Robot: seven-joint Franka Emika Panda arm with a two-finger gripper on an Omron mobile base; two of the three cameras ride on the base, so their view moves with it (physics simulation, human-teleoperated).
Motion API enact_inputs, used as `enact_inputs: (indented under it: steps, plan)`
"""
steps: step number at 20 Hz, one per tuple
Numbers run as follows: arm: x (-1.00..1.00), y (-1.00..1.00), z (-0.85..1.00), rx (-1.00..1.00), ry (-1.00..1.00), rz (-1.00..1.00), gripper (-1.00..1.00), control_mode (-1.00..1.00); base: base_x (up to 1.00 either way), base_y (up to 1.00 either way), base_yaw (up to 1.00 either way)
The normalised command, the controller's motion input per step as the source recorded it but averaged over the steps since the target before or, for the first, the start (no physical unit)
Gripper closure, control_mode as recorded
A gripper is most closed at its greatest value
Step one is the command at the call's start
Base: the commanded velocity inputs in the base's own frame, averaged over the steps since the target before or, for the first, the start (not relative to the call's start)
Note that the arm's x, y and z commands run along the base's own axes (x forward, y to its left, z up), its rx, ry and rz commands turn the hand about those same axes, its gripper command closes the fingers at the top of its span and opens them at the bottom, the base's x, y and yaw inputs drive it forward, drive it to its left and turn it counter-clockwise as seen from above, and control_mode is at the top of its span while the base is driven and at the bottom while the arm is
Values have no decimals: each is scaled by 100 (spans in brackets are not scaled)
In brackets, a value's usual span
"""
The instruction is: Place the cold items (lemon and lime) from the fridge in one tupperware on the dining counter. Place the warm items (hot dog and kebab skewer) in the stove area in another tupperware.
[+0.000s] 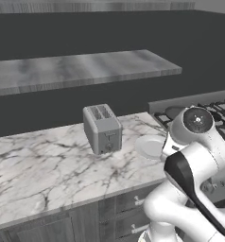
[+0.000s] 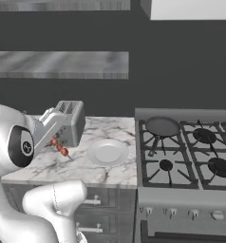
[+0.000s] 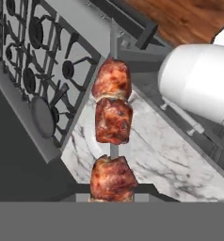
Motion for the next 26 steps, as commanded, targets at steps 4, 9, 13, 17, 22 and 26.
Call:
enact_inputs:
  steps: [4, 9, 13, 17, 22, 26]
  plan:
    - [0, -29, -65, -8, 10, 19, 100, -100, 0, 0, 0]
    - [-8, -12, -42, -4, 1, 14, 100, -100, 0, 0, 0]
    - [-19, 0, -32, -8, 0, 15, 100, -100, 0, 0, 0]
    - [0, 0, 0, 0, 0, 0, 100, 100, -41, 0, 24]
    - [0, 0, 0, 0, 0, 0, 100, 100, -37, 2, 51]
    - [0, 0, 0, 0, 0, 0, 100, 100, -17, 23, 78]
